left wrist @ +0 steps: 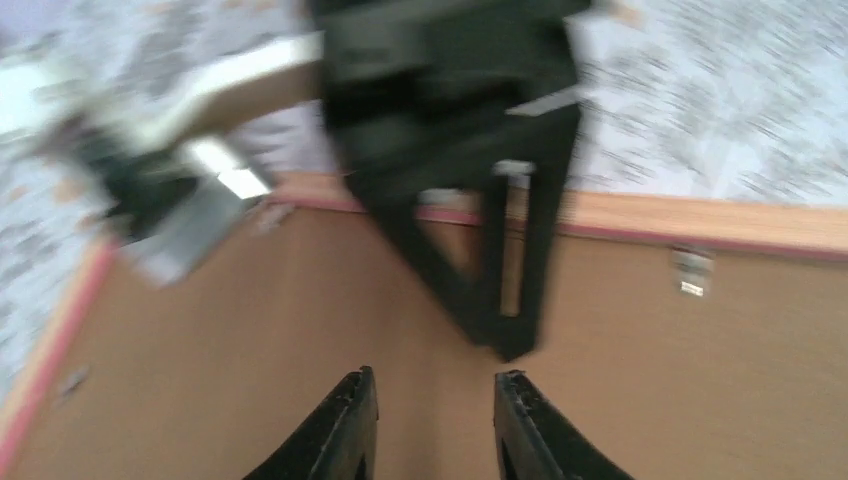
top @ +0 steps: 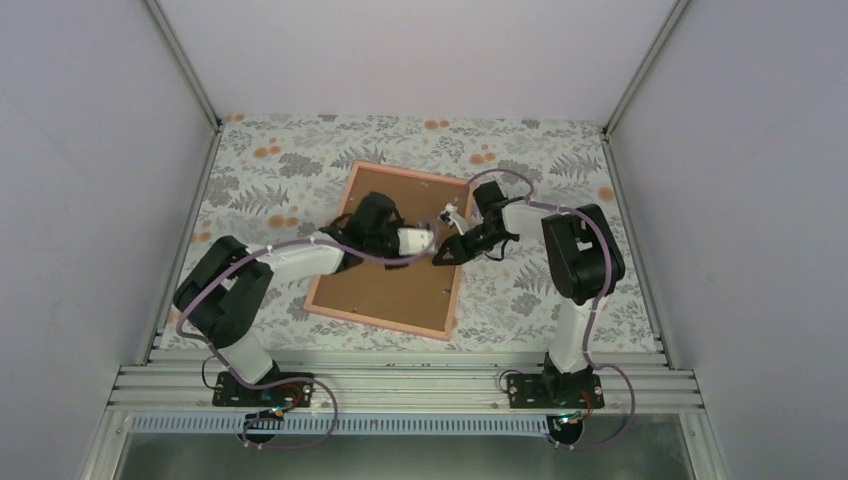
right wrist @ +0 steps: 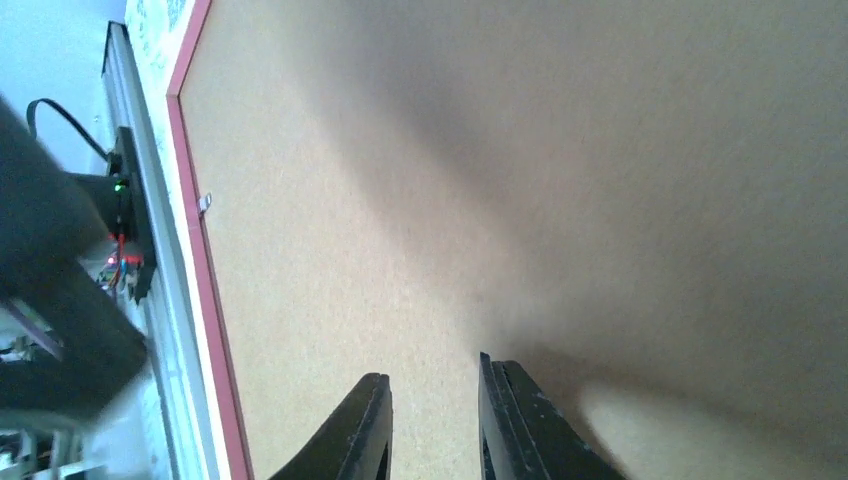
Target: Put the photo into the frame
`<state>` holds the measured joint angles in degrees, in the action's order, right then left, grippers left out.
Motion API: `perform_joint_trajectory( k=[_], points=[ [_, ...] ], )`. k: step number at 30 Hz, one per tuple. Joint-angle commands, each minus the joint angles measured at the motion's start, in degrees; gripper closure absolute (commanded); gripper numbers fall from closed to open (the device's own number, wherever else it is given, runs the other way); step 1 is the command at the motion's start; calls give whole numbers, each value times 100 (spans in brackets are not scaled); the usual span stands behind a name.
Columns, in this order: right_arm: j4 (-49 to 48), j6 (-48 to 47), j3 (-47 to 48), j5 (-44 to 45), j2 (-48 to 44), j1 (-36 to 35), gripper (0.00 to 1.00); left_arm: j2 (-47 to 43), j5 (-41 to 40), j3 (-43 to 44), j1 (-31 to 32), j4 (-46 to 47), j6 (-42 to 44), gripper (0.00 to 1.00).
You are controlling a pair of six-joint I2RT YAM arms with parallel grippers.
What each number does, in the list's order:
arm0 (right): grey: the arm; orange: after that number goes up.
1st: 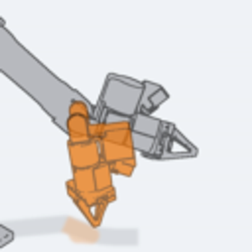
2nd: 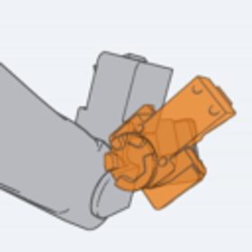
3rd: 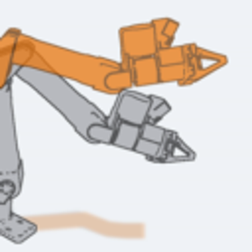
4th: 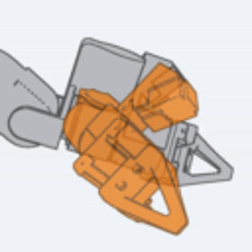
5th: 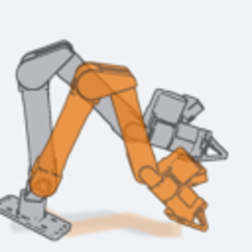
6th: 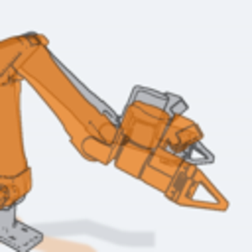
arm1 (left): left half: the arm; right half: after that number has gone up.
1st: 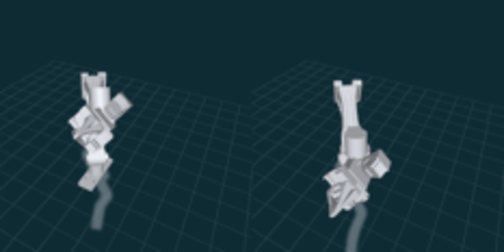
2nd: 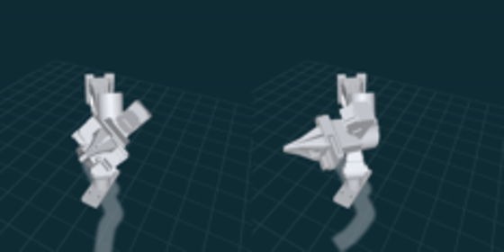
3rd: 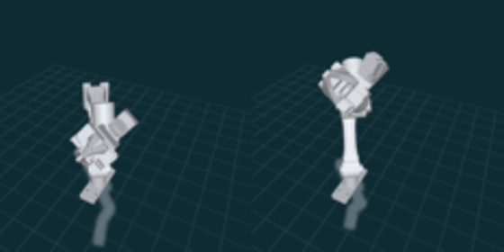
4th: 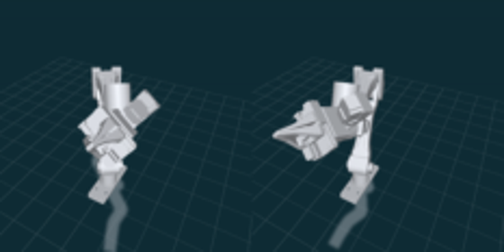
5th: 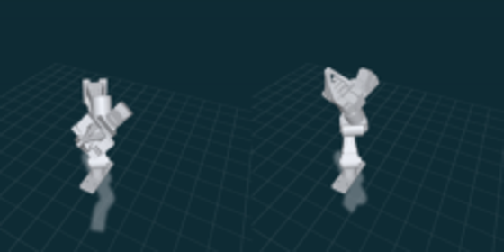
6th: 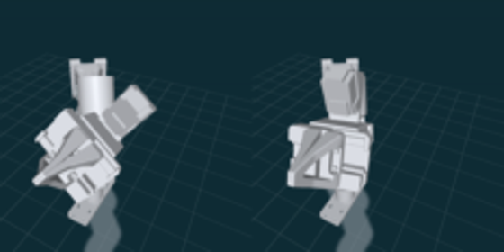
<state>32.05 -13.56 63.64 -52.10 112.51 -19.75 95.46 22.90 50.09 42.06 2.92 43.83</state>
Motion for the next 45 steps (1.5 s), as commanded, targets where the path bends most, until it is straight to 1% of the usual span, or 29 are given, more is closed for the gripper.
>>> perform_joint_trajectory(
  k=[1,4,6,10,14,17,21,24,29,31,36,38,42,45],
  points=[
    [-279,143,430,471,-449,48,77,18,342,724,-709,-315,-585,65],
    [-559,327,752,601,-507,136,76,468,288,1357,-1140,-525,-803,58],
    [-673,435,1014,864,-354,183,76,817,136,1802,-1353,-618,-813,54],
    [-702,586,1627,1418,112,261,77,1472,-4,2587,-1685,-808,-547,44],
    [-860,767,1952,1659,469,296,78,2177,278,3481,-1963,-1268,-271,41],
    [-900,863,2190,1837,727,298,78,2764,674,4267,-2085,-1813,-221,39],
    [-975,908,2371,1953,967,299,79,3227,963,4786,-2115,-2047,-224,34],
    [-966,919,2449,1998,1127,310,79,3605,1207,5327,-2120,-2300,-216,31],
    [-989,941,2391,2000,1255,305,79,4415,1388,6553,-2110,-2876,-291,22],
    [-1000,933,2366,2014,1271,313,79,4663,1315,6854,-2115,-2979,-214,21],
    [-1008,941,2353,2068,1299,314,79,5218,1343,7704,-2113,-3655,268,22],
    [-1017,945,2328,2068,1313,314,79,5335,1298,7928,-2091,-3764,410,22],
    [-1037,964,2269,2107,1321,321,79,5520,954,8173,-1974,-3925,655,23],
    [-1066,981,2193,2068,1292,346,79,5621,770,8298,-1919,-3993,682,25]
  ],
)
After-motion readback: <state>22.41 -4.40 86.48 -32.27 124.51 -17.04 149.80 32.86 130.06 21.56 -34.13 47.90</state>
